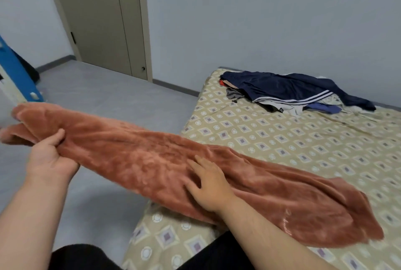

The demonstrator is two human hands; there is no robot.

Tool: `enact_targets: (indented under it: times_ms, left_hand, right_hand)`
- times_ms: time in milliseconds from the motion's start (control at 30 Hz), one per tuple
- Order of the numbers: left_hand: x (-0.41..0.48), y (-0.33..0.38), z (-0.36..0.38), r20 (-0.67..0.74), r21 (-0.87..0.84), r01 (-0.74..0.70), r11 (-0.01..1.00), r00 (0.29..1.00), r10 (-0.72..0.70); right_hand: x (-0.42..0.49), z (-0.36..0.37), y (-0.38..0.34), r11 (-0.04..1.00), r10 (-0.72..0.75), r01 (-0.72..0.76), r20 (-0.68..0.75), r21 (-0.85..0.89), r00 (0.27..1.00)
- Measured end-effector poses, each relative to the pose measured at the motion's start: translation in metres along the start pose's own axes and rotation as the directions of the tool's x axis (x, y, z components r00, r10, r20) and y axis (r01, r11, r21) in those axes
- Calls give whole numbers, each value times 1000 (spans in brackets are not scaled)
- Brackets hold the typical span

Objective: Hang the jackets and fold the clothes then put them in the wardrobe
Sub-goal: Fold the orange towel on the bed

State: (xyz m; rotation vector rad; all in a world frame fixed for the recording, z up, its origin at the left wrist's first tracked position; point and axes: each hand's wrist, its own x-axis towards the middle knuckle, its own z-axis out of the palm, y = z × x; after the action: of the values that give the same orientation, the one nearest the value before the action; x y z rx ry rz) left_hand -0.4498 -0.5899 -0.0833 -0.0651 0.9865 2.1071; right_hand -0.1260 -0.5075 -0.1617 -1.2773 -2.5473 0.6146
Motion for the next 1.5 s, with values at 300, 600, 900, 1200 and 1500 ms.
enact_targets:
  times_ms: [300, 600, 900, 1200, 1500]
  left_hand:
    - [-58, -60, 47, 364, 408, -232, 883, 928, 76]
    - [-97, -163, 50, 832, 541, -840, 33, 529, -169]
    - [-96, -202, -11, 606, 502, -835, -226, 527, -596]
    - [-100, -206, -30, 718, 462, -841, -279, 540, -438]
    - [-83, -191, -28, 660, 569, -665, -483, 720, -214]
  right_hand:
    - [-18, -10, -27, 764, 187, -106, -61, 637, 981]
    - [-26, -41, -13, 122, 382, -100, 46, 988, 923]
    - [-17, -45, 28, 97, 597, -348, 225, 933, 770]
    - [-14, -21, 28, 579, 536, -467, 119, 669, 836]
    - [-39, -61, 86, 74, 647, -412, 271, 908, 712]
